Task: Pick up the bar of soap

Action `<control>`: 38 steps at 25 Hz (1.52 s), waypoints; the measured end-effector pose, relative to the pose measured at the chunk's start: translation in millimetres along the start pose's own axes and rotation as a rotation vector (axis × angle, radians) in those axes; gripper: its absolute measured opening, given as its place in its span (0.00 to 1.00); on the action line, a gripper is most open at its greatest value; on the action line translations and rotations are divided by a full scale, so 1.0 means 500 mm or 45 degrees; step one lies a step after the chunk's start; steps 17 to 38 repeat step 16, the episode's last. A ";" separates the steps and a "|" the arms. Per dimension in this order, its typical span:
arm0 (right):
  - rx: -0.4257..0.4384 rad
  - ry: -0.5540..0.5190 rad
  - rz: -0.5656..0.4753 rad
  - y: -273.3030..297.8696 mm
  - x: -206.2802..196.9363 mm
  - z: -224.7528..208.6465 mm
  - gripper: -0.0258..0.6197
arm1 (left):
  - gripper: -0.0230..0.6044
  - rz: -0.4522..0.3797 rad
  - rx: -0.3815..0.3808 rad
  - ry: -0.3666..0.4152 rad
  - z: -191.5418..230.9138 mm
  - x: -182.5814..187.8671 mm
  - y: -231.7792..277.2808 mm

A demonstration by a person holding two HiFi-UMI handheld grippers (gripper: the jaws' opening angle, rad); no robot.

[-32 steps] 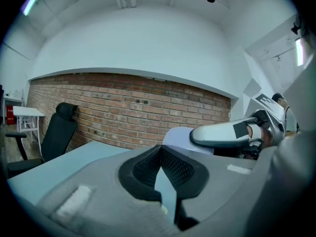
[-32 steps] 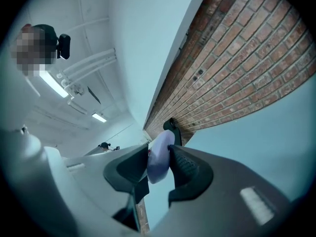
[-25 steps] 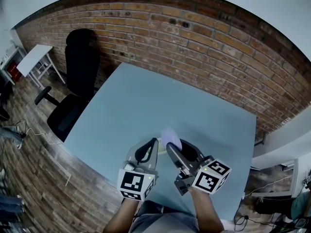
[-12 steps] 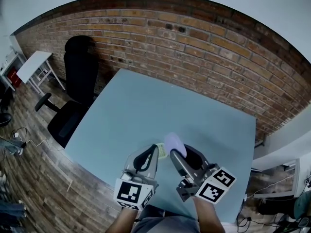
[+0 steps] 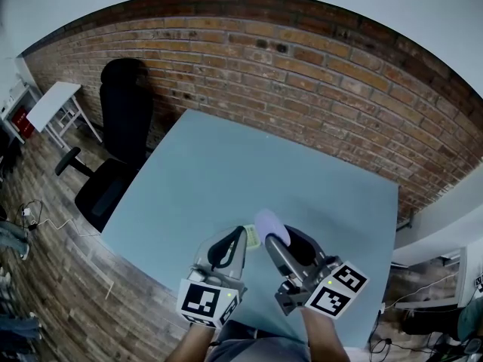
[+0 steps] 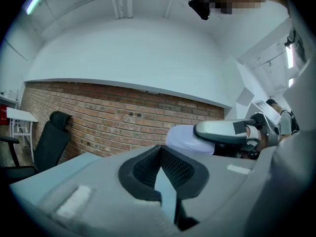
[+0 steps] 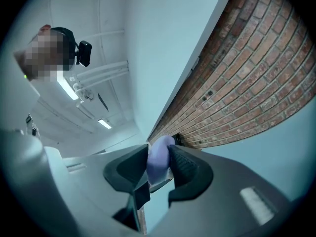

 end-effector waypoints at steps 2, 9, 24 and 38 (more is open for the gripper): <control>0.005 0.012 0.004 0.001 -0.003 -0.001 0.25 | 0.04 0.002 0.001 0.000 0.001 -0.002 0.000; 0.006 0.034 0.012 0.002 -0.006 -0.008 0.25 | 0.04 0.019 0.009 -0.008 0.004 -0.011 0.001; 0.005 0.044 0.012 0.000 -0.008 -0.012 0.25 | 0.04 0.003 -0.001 0.005 0.005 -0.029 0.005; 0.005 0.044 0.012 0.000 -0.008 -0.012 0.25 | 0.04 0.003 -0.001 0.005 0.005 -0.029 0.005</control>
Point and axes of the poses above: the fingertips, and each gripper's own axes: y forward along the fingers, z to its left, x out of its top, the point moved 7 cm from there along -y, backward along the fingers, and after that the axes turned 1 degree about -y, right-handed, at the moved point
